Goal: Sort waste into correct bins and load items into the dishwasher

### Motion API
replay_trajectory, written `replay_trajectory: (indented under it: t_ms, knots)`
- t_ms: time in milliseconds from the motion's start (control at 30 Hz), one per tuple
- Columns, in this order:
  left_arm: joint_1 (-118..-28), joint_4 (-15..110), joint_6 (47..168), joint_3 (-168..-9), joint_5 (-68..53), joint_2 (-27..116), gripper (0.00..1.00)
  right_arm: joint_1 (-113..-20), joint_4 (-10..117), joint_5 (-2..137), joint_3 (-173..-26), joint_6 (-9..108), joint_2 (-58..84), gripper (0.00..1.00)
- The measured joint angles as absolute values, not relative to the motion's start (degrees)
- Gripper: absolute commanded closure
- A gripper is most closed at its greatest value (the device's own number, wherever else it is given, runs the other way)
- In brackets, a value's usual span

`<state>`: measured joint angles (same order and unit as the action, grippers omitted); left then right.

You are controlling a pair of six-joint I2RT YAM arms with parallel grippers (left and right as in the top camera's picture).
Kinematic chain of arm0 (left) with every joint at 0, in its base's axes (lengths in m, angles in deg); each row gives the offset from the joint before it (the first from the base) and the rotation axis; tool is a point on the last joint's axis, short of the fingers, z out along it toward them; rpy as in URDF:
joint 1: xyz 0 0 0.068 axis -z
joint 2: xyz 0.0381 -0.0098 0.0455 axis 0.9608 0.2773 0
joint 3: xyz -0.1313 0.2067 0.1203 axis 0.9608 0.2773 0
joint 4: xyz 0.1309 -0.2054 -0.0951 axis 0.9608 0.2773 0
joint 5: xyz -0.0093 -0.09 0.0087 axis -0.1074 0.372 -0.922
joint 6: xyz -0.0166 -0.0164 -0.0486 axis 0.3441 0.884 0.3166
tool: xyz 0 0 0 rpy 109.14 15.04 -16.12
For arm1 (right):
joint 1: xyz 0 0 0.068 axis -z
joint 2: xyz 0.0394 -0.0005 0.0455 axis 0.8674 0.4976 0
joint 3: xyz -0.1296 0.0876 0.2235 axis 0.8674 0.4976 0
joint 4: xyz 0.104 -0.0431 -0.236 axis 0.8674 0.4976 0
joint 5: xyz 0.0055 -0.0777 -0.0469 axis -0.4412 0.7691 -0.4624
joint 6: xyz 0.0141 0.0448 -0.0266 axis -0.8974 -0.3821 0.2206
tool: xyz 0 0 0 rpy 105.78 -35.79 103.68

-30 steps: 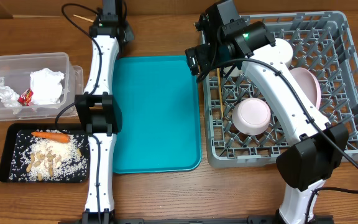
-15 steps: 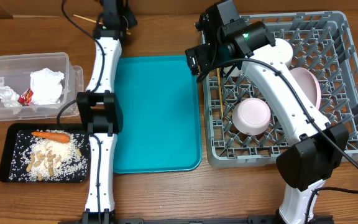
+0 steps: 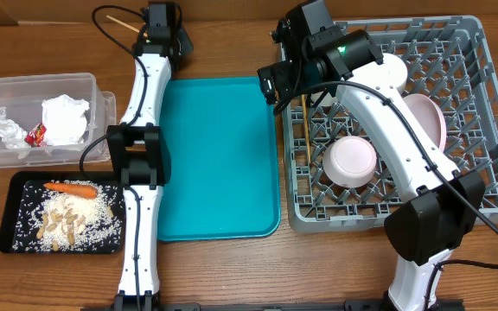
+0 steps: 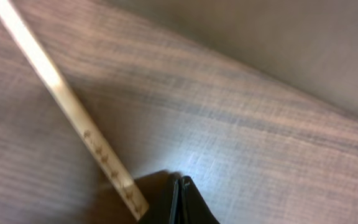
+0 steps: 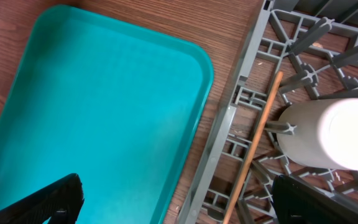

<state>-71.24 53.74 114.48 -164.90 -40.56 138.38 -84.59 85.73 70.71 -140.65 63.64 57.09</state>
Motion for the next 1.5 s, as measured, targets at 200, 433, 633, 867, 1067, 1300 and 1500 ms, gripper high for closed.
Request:
replay_trajectory:
  t_ms: [200, 433, 633, 867, 1067, 1300, 1500]
  knots:
    - [-71.5, 64.6, 114.5, -165.1, -41.2, 136.0, 0.96, -84.6, 85.7, 70.7, -140.7, 63.6, 57.1, 0.00]
    - [-73.3, 73.0, 114.3, -165.1, -43.1, 134.6, 0.96, -84.6, 85.7, 70.7, -140.7, 63.6, 57.1, 0.00]
    - [-76.2, 78.8, 114.3, -165.1, -44.7, 133.9, 0.96, -84.6, 85.7, 70.7, -140.7, 63.6, 57.1, 0.00]
    - [-77.8, 80.9, 114.3, -165.2, -45.3, 133.5, 0.96, -84.6, 85.7, 70.7, -140.7, 63.6, 57.1, 0.00]
    - [-77.3, 80.8, 114.3, -168.4, -45.3, 130.6, 0.92, -84.6, 85.7, 70.7, -140.7, 63.6, 57.1, 0.00]
    - [-77.2, 81.8, 114.7, -171.2, -45.8, 125.2, 0.92, -84.6, 85.7, 70.7, -140.7, 63.6, 57.1, 0.00]
    - [-79.9, 85.5, 117.4, -171.2, -47.6, 125.0, 0.82, -84.6, 85.7, 70.7, -140.7, 63.6, 57.1, 0.00]
